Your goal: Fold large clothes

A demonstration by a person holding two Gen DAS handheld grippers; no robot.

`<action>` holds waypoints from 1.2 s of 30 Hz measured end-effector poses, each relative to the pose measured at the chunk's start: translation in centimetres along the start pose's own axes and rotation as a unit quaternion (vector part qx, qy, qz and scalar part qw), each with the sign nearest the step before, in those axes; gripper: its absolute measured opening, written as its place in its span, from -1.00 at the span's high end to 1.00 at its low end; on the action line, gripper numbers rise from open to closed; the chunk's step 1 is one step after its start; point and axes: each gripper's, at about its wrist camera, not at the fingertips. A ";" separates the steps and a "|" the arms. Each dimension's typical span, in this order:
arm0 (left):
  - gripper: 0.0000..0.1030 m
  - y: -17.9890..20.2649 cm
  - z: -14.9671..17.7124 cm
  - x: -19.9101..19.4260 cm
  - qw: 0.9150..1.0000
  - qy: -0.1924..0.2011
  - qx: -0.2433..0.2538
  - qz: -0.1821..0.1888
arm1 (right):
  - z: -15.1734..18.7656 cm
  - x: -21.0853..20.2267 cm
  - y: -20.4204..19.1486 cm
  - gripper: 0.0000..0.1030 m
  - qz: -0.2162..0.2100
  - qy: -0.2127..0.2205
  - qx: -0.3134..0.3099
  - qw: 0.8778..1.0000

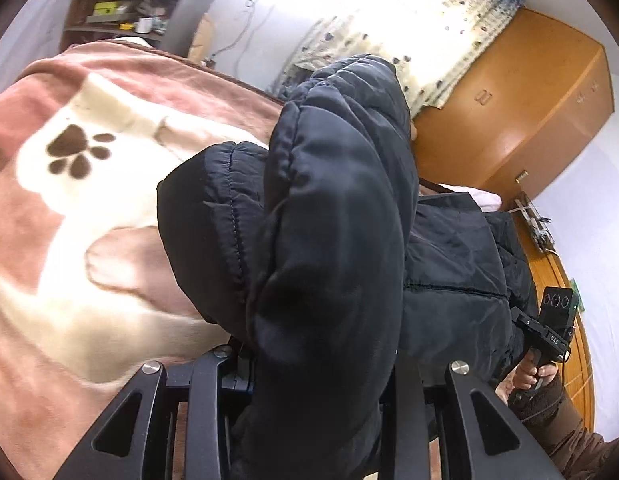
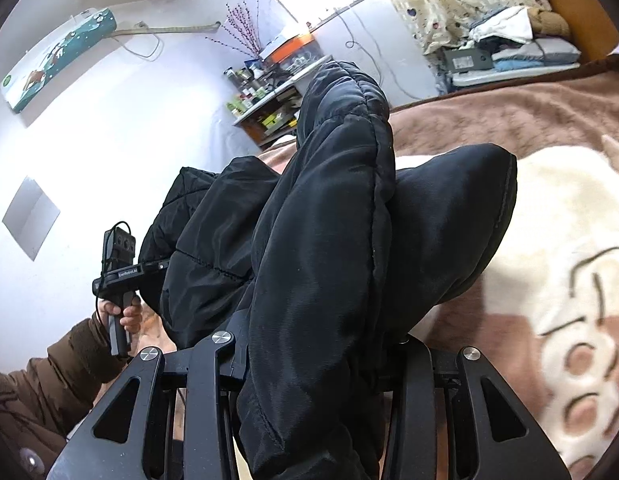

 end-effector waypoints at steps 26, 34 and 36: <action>0.19 -11.6 3.8 -1.5 0.995 0.029 -0.089 -0.045 | 3.6 6.5 -0.5 0.22 0.041 -0.057 0.039 0.997; -0.16 -12.6 4.4 -1.3 0.991 0.027 -0.114 -0.057 | 4.4 7.1 0.1 0.05 0.063 -0.075 0.056 0.994; -0.19 -12.8 4.5 -1.3 0.991 0.026 -0.118 -0.060 | 4.5 7.0 -0.1 0.01 0.074 -0.077 0.056 0.993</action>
Point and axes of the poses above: each gripper's, at about its wrist camera, not at the fingertips, and x roughly the way its jaws point, y to its right, z to its underside, and after that the axes turned 14 degrees about z, right-handed
